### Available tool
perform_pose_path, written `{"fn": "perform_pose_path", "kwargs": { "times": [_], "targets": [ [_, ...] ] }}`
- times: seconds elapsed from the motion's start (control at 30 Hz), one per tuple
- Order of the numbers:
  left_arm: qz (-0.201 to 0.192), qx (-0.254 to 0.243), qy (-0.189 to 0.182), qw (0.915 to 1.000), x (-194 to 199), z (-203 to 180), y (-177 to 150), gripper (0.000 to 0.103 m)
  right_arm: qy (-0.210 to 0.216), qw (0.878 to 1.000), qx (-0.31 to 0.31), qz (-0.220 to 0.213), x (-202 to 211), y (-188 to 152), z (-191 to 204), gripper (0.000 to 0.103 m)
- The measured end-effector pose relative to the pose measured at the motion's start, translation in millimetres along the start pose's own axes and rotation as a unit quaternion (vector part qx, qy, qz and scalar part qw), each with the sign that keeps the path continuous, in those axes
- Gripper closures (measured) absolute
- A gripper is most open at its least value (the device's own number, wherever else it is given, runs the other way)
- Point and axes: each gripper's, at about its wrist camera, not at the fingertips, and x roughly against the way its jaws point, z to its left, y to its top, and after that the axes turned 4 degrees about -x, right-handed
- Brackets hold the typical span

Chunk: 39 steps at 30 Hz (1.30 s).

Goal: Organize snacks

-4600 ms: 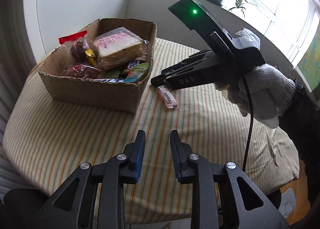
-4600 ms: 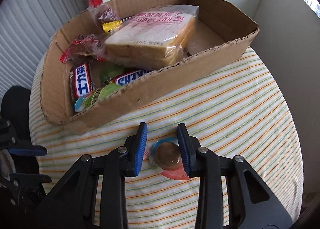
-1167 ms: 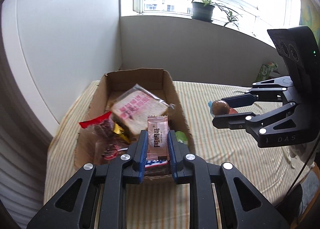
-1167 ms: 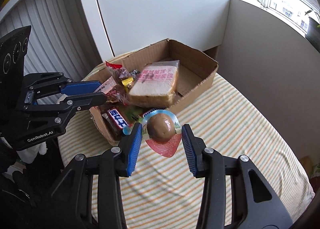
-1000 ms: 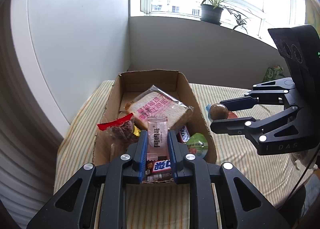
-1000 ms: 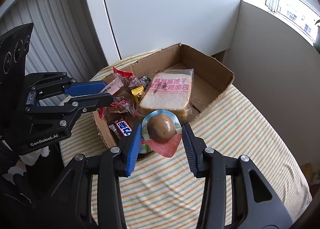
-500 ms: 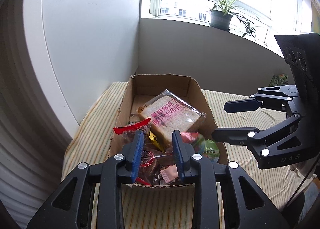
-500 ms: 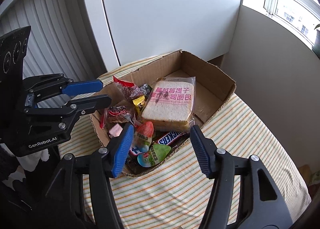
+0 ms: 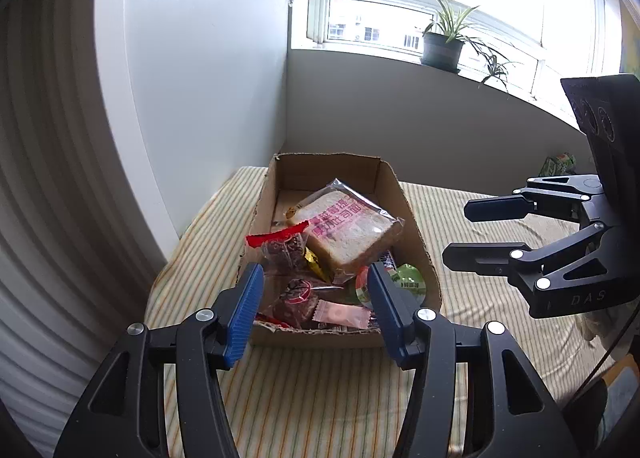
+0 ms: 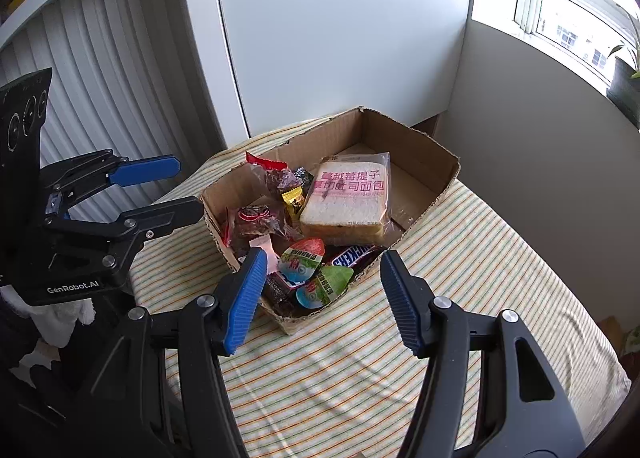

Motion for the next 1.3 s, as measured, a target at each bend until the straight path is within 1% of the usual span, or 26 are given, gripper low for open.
{"fn": "perform_pose_path", "kwargs": {
  "times": [0.03, 0.1, 0.2, 0.3, 0.37, 0.57, 0.7, 1.3],
  "targets": [
    [-0.001, 0.000, 0.002, 1.0000, 2.7, -0.5, -1.1, 0.049, -0.003, 1.000, -0.001, -0.004, 2.9, -1.9, 1.5, 0.039],
    [-0.003, 0.000, 0.005, 1.0000, 8.0, -2.4, -3.5, 0.043, -0.010, 1.000, -0.003, -0.016, 9.6, -5.7, 4.5, 0.028],
    [-0.008, 0.002, 0.010, 0.9999, 16.0, -5.1, -7.2, 0.038, -0.019, 0.999, -0.007, -0.033, 19.7, -11.5, 8.4, 0.020],
    [-0.013, 0.002, 0.021, 0.9997, 23.2, -7.9, -10.6, 0.033, -0.036, 0.998, -0.015, -0.049, 28.5, -16.7, 9.9, 0.013],
    [-0.015, 0.006, 0.026, 0.9995, 26.9, -8.4, -12.7, 0.031, -0.045, 0.997, -0.026, -0.061, 34.3, -20.7, 9.3, 0.009],
    [-0.017, 0.021, 0.039, 0.9989, 35.6, -9.4, -19.7, 0.029, -0.057, 0.993, -0.057, -0.086, 49.5, -34.6, 6.3, 0.008],
    [-0.019, 0.023, 0.044, 0.9986, 39.5, -11.4, -22.0, 0.024, -0.061, 0.992, -0.070, -0.091, 55.1, -43.3, 3.2, 0.008],
    [-0.017, 0.029, 0.050, 0.9982, 47.2, -14.5, -28.4, 0.024, -0.066, 0.990, -0.081, -0.094, 66.8, -59.7, -2.7, 0.008]
  ]
}}
